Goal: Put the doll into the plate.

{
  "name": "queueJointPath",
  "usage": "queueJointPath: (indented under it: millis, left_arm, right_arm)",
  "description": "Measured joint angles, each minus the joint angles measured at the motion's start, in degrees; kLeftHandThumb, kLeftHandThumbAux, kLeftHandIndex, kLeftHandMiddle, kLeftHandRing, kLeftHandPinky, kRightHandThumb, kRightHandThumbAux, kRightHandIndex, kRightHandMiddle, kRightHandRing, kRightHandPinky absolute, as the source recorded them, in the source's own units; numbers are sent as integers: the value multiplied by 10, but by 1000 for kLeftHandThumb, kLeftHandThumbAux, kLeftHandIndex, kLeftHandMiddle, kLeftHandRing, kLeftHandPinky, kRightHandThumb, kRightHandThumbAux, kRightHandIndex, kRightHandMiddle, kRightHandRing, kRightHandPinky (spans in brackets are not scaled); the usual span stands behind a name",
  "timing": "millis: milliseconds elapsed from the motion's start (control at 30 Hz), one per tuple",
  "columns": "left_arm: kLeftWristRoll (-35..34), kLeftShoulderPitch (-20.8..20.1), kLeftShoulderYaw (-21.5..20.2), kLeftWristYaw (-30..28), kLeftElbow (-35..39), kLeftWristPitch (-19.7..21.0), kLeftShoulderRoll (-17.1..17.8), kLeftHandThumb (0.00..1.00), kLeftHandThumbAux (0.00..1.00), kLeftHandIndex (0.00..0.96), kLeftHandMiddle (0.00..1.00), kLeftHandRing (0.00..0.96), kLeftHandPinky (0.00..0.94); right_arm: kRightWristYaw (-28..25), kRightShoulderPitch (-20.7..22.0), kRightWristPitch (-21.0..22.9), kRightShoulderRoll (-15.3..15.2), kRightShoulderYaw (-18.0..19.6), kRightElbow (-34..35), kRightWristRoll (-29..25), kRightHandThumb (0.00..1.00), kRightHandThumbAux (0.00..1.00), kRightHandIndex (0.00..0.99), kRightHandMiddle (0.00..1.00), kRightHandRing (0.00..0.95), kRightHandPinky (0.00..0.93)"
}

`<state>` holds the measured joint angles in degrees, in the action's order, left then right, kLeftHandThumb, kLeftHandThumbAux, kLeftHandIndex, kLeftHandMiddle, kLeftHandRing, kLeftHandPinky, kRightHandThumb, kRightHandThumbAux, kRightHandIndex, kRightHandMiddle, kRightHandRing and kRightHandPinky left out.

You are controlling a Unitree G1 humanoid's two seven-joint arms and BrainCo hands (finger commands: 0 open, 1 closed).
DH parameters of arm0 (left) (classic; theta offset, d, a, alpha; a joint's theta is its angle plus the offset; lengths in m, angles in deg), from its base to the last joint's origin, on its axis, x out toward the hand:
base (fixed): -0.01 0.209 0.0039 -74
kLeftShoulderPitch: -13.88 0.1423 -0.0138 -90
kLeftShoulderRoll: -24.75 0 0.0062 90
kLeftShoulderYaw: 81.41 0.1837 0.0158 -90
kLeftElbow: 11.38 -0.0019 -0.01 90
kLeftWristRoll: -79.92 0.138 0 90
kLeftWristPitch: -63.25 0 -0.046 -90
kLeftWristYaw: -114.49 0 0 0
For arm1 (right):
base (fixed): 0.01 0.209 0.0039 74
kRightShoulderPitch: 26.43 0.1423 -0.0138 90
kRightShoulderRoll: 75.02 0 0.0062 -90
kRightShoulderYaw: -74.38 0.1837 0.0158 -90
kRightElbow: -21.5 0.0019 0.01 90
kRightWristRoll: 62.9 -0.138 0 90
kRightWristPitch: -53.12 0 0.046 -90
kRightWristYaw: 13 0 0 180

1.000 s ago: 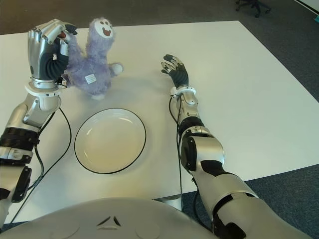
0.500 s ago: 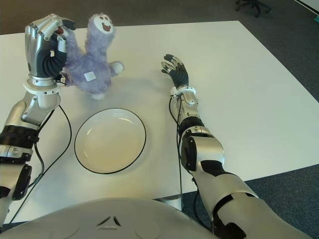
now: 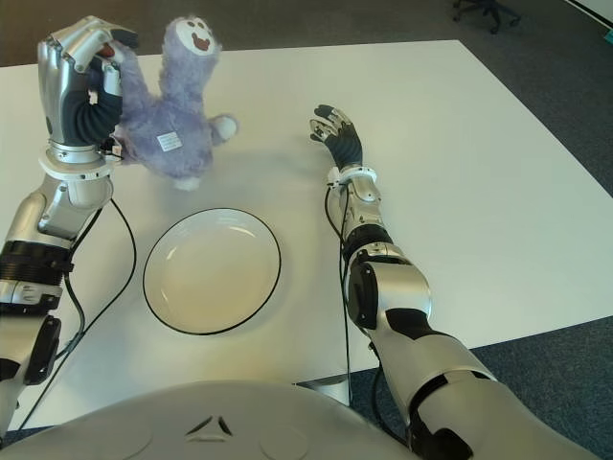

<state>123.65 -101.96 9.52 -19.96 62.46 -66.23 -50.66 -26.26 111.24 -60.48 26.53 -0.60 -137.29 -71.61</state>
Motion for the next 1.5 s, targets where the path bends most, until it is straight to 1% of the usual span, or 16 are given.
queueJointPath:
  millis: [133,300,433,467,633,733,767,800,900,1000,1100,1267,1367,1467,1500]
  left_arm:
    - [0,5,-1,-2,22,2,-2,935,660,352,474,571,601]
    - [-5,15,-2,-11,46,5,-5,935,660,349,480,568,617]
    - [-13,31,-5,-25,76,13,-13,936,659,349,490,565,617]
    - [-15,35,-5,-29,84,14,-14,935,659,351,491,558,600]
    - [-25,46,-9,-41,102,17,-21,934,660,357,476,545,577]
    - [-29,49,-11,-43,110,17,-25,933,660,357,475,547,594]
    - [-30,49,-12,-43,113,17,-25,934,660,366,464,537,565]
    - [-32,49,-12,-43,116,14,-26,934,659,369,461,534,558]
    - [-34,49,-14,-44,118,4,-27,934,658,380,453,527,558]
    - [-44,49,-15,-51,118,-12,-27,938,655,415,432,523,560]
    - [-60,51,-15,-67,123,-34,-26,940,654,443,421,516,529]
    - [-65,55,-16,-79,134,-70,-26,940,654,439,424,516,525]
    - [-55,55,-21,-79,139,-82,-27,938,655,413,441,514,489]
    - [-35,53,-25,-77,139,-99,-27,939,654,416,447,507,471]
    - [-31,52,-25,-76,139,-105,-27,941,653,429,443,497,435]
  right_arm:
    - [0,0,0,0,0,0,0,504,766,225,211,242,309]
    - [0,0,0,0,0,-1,0,517,763,230,212,242,304]
    - [0,0,0,0,1,-1,0,506,761,228,210,238,299]
    - [0,0,0,0,1,-1,0,503,761,229,209,238,298]
    - [0,1,0,0,1,-2,0,499,773,233,210,236,296]
    - [0,1,0,-1,1,-3,0,494,780,233,209,235,298]
    - [0,1,0,-1,1,-3,0,489,783,232,208,235,298]
    - [0,1,0,-1,1,-3,0,486,785,232,208,235,298]
    - [0,1,0,-1,1,-3,0,483,787,232,208,236,299]
    - [0,1,0,0,1,-3,0,484,785,231,212,241,302]
    - [0,1,0,0,1,-3,0,482,786,229,211,237,297]
    - [0,1,0,0,1,-4,0,485,786,229,210,237,296]
    - [0,1,0,0,1,-4,0,500,786,234,213,238,299]
    - [0,1,0,0,1,-4,0,505,787,235,212,237,297]
    - [0,1,0,-1,1,-4,0,505,789,233,211,236,297]
